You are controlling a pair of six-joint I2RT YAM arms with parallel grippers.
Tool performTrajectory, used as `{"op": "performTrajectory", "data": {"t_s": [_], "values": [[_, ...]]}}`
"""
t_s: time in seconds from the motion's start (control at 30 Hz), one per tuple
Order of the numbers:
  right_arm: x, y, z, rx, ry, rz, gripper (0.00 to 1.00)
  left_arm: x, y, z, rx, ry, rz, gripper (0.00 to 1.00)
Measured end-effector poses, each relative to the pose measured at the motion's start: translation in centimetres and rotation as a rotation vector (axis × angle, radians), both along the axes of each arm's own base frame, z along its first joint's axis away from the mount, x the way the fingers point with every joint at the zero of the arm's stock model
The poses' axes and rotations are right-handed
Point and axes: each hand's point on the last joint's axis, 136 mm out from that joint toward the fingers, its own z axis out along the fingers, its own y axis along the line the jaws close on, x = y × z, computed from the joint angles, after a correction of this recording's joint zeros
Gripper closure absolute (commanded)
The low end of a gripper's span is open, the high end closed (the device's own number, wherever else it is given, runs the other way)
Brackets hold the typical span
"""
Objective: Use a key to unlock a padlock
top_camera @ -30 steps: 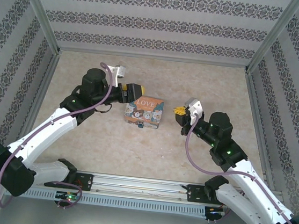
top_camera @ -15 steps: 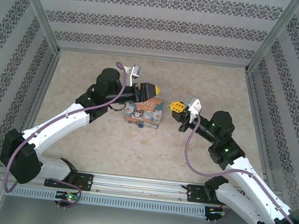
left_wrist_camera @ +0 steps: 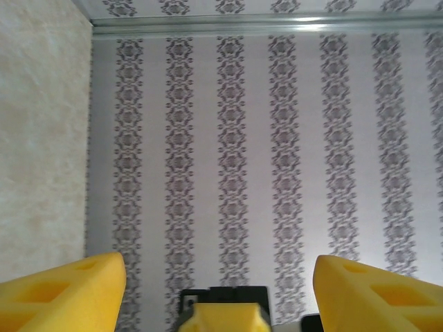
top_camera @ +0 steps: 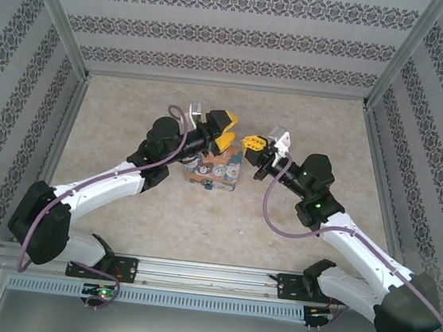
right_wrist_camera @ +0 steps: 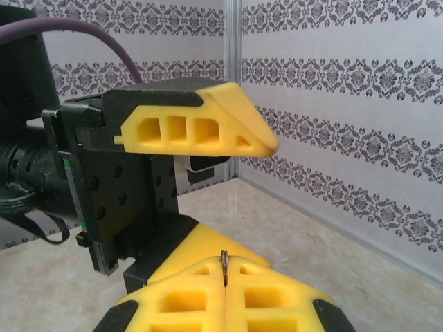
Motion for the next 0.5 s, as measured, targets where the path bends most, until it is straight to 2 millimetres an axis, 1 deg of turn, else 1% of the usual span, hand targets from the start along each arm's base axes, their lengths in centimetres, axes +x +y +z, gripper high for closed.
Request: {"op": "performTrajectory", "data": {"t_s": [0.13,0.27,0.4,0.5], "values": [[0.8,0.9,-0.4,0.007,0.002,0.004,1.0,0.6,-0.4,0.0,-0.072,0.041,0.008,0.28],[1.4,1.4,-0.2,0.023,-0.005,0.007,1.0,0.9,-1.1,-0.3,-0.112,0.068,0.003,0.29],[1.9,1.6,0.7,0.043,-0.031,0.002,1.0,0.8,-1.6,-0.7,-0.12,0.09,-0.003,0.33],[2.1,1.7,0.8,0.05,-0.04,0.001,1.0,0.8,-1.6,-0.4,-0.134,0.089,-0.004,0.38]]}}
